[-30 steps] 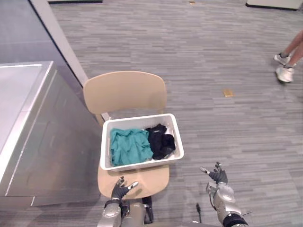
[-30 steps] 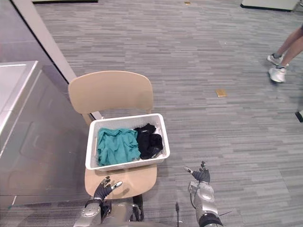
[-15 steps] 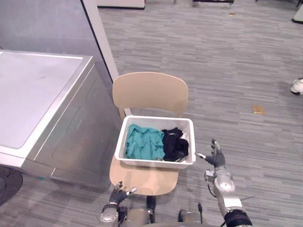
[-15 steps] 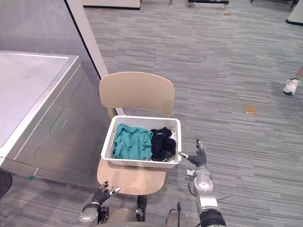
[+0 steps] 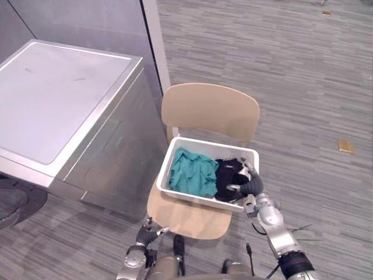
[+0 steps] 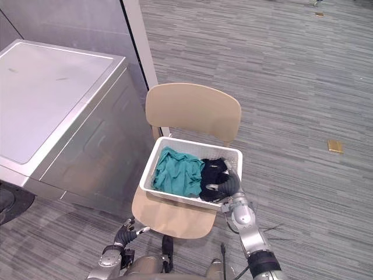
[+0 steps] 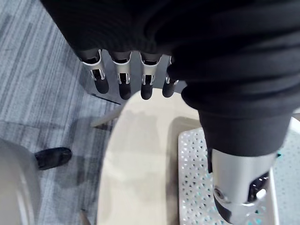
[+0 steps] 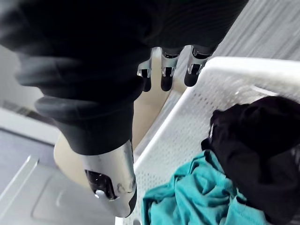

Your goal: Pick up the laundry basket with both hands and put the clothes into the washing machine.

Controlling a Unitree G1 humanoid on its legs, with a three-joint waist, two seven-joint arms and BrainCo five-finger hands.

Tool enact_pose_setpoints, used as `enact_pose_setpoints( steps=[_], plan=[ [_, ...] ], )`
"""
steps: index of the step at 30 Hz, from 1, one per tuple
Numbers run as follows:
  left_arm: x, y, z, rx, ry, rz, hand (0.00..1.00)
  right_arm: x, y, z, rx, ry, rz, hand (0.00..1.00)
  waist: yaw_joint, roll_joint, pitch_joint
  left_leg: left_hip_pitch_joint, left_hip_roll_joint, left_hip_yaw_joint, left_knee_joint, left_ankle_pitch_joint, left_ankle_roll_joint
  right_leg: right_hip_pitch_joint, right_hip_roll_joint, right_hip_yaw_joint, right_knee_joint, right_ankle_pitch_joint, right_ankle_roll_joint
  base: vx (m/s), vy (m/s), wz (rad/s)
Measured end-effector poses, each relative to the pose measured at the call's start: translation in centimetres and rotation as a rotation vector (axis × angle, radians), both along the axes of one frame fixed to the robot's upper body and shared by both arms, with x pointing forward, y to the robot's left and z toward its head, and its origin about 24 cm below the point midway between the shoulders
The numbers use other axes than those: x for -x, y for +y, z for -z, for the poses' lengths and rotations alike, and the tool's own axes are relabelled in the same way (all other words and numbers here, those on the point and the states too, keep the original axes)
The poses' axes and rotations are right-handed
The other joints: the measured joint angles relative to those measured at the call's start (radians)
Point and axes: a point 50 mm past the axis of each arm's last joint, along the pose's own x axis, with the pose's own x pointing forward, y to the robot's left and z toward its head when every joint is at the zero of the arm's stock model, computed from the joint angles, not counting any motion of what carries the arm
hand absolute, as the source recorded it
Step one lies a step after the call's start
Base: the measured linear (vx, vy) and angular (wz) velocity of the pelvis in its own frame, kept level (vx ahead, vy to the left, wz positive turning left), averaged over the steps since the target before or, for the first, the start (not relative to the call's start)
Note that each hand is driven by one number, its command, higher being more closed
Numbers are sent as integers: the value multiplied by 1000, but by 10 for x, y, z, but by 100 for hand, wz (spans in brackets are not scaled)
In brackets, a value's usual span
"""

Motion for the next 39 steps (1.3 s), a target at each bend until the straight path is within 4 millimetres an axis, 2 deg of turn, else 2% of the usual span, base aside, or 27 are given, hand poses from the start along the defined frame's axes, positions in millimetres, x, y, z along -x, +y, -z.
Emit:
enact_pose_setpoints(
  steps=[3, 6, 8, 9, 11, 12, 13, 15, 16, 18, 21, 24, 25, 28, 33, 37, 39],
  plan=[
    [0, 1, 0, 1, 3, 11, 0, -17, 12, -2, 91, 6, -82, 0, 19, 20, 14, -13, -8, -6, -49, 32, 12, -30, -3, -2, -7, 8, 8, -64, 43, 9],
    [-8, 1, -3, 0, -22, 5, 0, -46, 22, -20, 180, -26, -130, 0, 30, 43, 73, -80, -9, -36, -42, 50, 14, -73, 7, -25, -15, 24, 9, -77, 37, 28],
    [-16, 2, -6, 4, -46, -7, 0, -61, 19, -31, 235, -44, -123, 0, 57, 46, 107, -124, -11, -51, -16, 55, 21, -95, 10, -41, -14, 29, 9, -34, 10, 33],
    [-23, 2, -10, 2, -74, -11, 0, -71, 12, -38, 281, -51, -109, 0, 77, 48, 129, -145, -16, -70, -3, 62, 23, -101, 10, -60, -12, 29, 10, -9, 8, 39],
    [-30, 2, -15, 8, -121, -32, 0, -86, 4, -54, 335, -72, -81, 0, 84, 55, 163, -176, -23, -99, 17, 66, 26, -110, 9, -81, 1, 27, 5, 18, 4, 52],
    [-34, 2, -17, 17, -142, -43, 0, -96, -4, -67, 367, -100, -49, 0, 108, 56, 180, -198, -24, -112, 24, 69, 28, -131, 9, -80, 14, 22, 0, 21, 2, 36],
    [-36, 1, -19, 20, -153, -48, 0, -100, -8, -73, 388, -110, -31, 0, 120, 59, 190, -207, -25, -117, 26, 71, 30, -141, 9, -82, 21, 20, -3, 10, -8, 27],
    [-42, 1, -22, 30, -184, -78, 0, -115, -32, -96, 484, -141, 55, 0, 137, 81, 227, -238, -33, -152, 29, 84, 27, -162, 10, -91, 39, 8, -13, 23, -22, 42],
    [-44, 1, -23, 33, -192, -82, 0, -117, -38, -101, 506, -148, 81, 0, 139, 87, 236, -245, -36, -158, 29, 88, 25, -168, 9, -93, 46, 4, -15, 34, -25, 46],
    [-51, 0, -29, 50, -231, -92, 0, -123, -63, -118, 587, -167, 168, 0, 163, 110, 265, -271, -40, -186, 21, 105, 22, -198, 5, -112, 73, -12, -12, 27, -38, 33],
    [-59, -2, -35, 68, -275, -100, 0, -123, -80, -125, 629, -163, 227, 0, 184, 124, 281, -304, -41, -213, 3, 126, 10, -236, 6, -127, 97, -26, -20, 46, -58, 26],
    [-63, -7, -39, 78, -305, -73, 0, -122, -86, -124, 658, -152, 245, 0, 190, 140, 294, -321, -43, -246, 4, 133, 1, -247, 6, -140, 111, -37, -27, 50, -62, 28],
    [-65, -9, -41, 88, -317, -67, 0, -123, -86, -126, 678, -157, 240, 100, 198, 144, 297, -334, -43, -257, 3, 137, -4, -260, 7, -140, 118, -47, -26, 37, -61, 22],
    [-72, -13, -46, 100, -345, -54, 0, -125, -88, -134, 726, -186, 237, 100, 216, 157, 309, -353, -42, -285, 1, 145, -15, -285, 7, -158, 156, -73, -31, 21, -100, 22],
    [-81, -20, -50, 104, -366, -13, 0, -128, -89, -150, 747, -239, 248, 100, 239, 158, 310, -353, -35, -317, -26, 164, -42, -314, 5, -166, 233, -126, -48, -1, -114, 22],
    [-80, -20, -50, 103, -362, -16, 0, -129, -77, -143, 690, -235, 229, 100, 240, 155, 311, -339, -23, -320, -26, 166, -43, -311, 12, -161, 257, -144, -58, -6, -133, 4],
    [-80, -20, -50, 104, -363, -20, 0, -126, -65, -136, 600, -251, 209, 100, 237, 150, 315, -323, -16, -315, -26, 166, -44, -302, 17, -155, 264, -147, -62, -18, -108, -8]
  ],
)
